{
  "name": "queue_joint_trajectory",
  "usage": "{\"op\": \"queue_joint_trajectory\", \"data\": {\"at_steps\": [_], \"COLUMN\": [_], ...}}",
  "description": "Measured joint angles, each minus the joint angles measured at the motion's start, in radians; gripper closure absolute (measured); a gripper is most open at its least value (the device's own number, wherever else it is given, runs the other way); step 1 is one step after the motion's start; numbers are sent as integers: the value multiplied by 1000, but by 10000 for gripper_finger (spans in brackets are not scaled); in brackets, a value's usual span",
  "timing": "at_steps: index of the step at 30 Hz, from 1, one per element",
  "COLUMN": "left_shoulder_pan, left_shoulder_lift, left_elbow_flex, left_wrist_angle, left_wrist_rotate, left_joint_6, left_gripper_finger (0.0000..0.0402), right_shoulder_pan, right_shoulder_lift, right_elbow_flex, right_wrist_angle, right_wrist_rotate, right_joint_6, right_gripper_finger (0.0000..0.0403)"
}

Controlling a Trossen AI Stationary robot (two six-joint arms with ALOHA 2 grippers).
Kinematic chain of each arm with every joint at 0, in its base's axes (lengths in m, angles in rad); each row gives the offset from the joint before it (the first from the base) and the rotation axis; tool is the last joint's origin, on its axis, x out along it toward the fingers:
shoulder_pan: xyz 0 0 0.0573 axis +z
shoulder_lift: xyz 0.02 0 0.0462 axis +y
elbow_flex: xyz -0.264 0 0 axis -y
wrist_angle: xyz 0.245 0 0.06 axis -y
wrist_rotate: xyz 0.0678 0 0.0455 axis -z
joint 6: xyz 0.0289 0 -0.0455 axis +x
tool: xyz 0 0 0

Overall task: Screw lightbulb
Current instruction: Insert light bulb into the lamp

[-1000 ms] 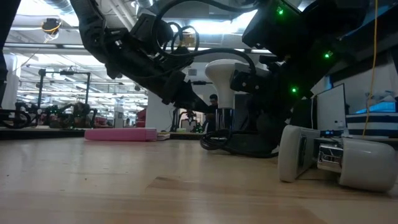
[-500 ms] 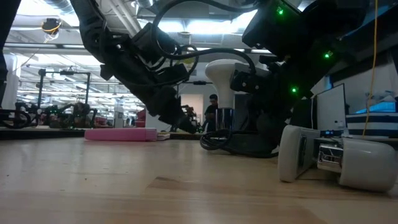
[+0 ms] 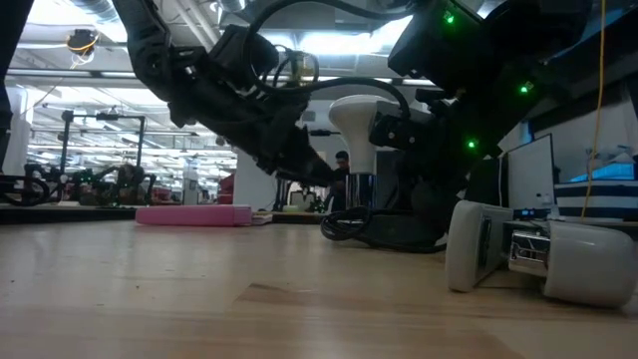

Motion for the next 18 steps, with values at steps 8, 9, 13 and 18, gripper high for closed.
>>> {"op": "queue_joint_trajectory", "data": {"at_steps": [8, 9, 13, 18], "left_shoulder_pan": [2, 2, 2, 2], "left_shoulder_lift": [8, 15, 52, 79], "left_elbow_flex": [0, 0, 0, 0], "left_wrist_angle": [115, 136, 200, 257], "left_wrist_rotate": [34, 34, 34, 34], "left_joint_6": [7, 6, -6, -3], "left_gripper_finger": [149, 149, 149, 149], "right_shoulder_pan": [0, 0, 0, 0], "right_shoulder_lift": [0, 0, 0, 0], "right_elbow_flex": [0, 0, 0, 0], "right_wrist_angle": [0, 0, 0, 0], "right_wrist_rotate": [-2, -2, -3, -4], "right_joint_6": [0, 0, 0, 0], "right_gripper_finger": [391, 391, 391, 391]}}
